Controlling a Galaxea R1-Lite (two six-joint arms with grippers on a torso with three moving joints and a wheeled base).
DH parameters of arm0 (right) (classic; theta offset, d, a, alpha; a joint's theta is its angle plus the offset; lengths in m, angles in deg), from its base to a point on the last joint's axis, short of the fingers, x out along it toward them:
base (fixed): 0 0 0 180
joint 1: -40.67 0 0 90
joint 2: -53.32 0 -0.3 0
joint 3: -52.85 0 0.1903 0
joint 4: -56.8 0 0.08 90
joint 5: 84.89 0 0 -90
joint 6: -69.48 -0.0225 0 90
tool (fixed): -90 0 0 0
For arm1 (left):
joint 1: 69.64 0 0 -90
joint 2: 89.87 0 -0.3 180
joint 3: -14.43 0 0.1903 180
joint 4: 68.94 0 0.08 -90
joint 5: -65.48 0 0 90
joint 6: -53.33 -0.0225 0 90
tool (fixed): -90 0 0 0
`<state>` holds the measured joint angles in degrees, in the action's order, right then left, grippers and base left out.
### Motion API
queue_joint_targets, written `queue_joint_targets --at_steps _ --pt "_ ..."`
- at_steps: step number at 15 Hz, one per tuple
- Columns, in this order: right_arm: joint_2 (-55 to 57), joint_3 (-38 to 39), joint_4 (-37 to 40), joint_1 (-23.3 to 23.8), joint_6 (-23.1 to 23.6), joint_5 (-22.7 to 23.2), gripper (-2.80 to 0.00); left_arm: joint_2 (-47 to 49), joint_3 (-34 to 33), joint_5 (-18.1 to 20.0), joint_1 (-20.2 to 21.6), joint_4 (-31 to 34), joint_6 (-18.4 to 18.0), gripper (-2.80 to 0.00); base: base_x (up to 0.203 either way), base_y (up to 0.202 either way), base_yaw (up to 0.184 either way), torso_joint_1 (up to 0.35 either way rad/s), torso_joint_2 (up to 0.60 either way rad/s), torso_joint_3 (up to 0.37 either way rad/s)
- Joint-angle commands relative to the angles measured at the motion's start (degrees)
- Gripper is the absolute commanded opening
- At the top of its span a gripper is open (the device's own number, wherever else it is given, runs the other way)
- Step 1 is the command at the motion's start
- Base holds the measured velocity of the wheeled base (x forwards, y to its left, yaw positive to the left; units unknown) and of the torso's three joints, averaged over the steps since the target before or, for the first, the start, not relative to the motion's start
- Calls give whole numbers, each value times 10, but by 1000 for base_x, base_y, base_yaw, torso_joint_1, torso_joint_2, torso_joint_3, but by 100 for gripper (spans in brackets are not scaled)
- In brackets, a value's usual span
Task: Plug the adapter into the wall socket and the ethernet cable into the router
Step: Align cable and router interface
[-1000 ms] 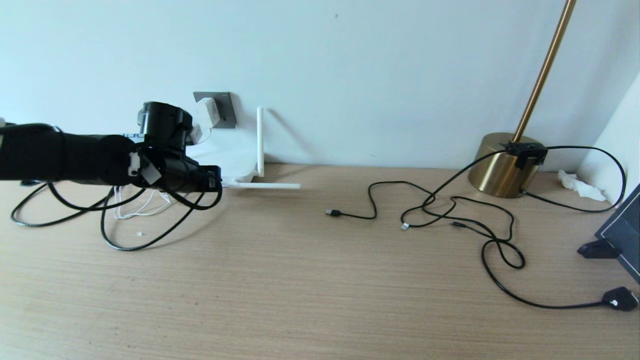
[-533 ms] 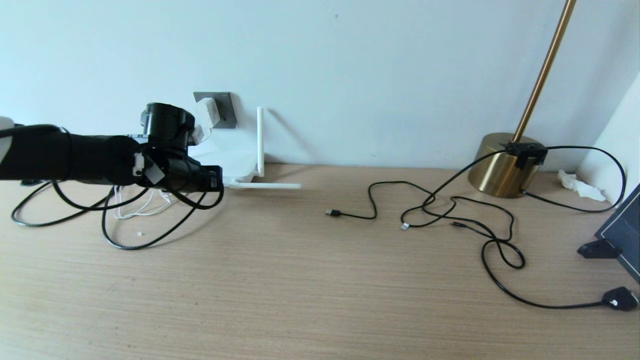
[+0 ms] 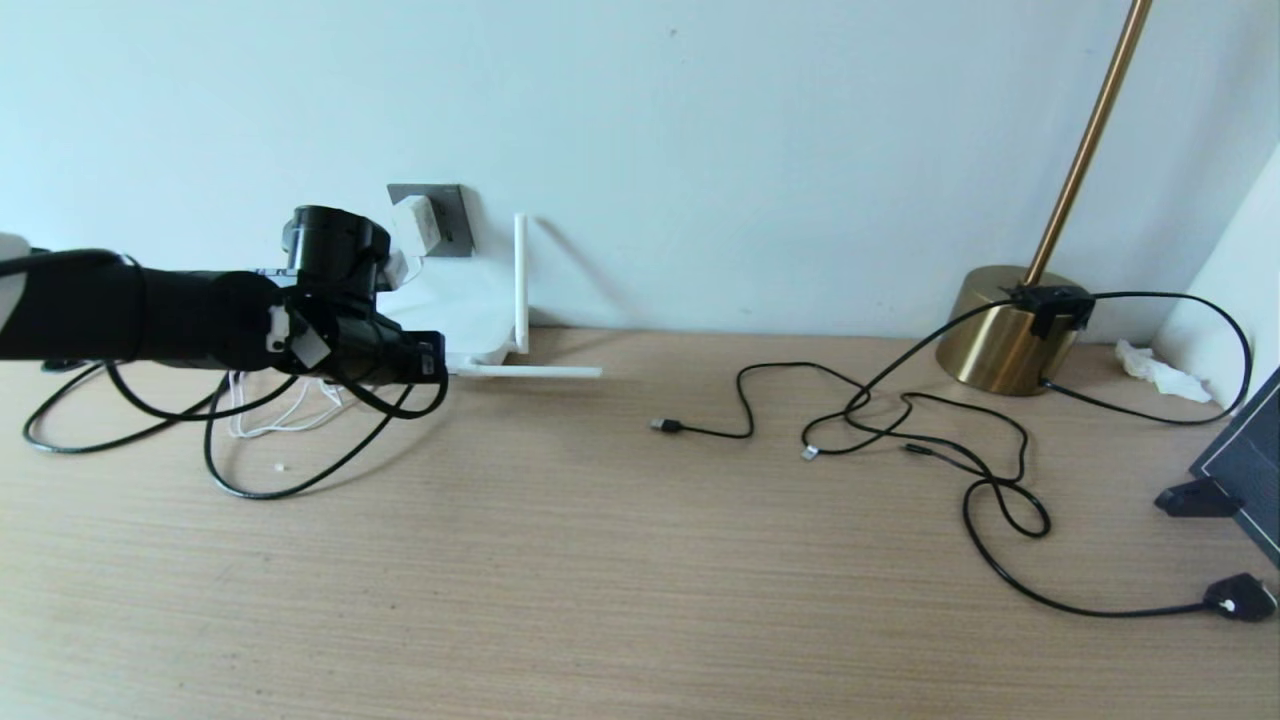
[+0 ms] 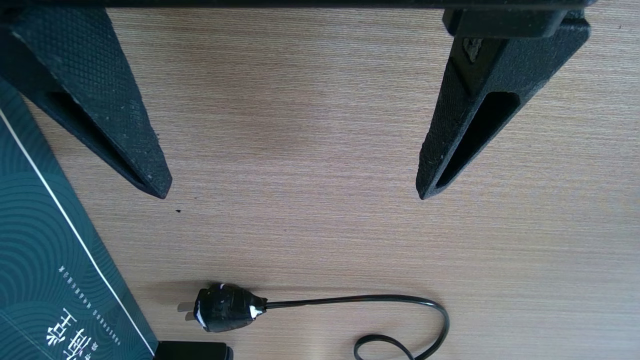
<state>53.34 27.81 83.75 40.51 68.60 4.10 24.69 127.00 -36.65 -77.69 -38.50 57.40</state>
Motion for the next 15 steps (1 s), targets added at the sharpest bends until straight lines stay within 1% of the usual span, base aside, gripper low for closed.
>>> queue_joint_targets --at_steps 1,15 --pt "1 0 0 0 0 0 0 1 0 -1 0 0 1 -280 0 0 0 0 0 0" --pt "1 0 0 0 0 0 0 -3 -2 -1 0 0 -1 -280 0 0 0 0 0 0"
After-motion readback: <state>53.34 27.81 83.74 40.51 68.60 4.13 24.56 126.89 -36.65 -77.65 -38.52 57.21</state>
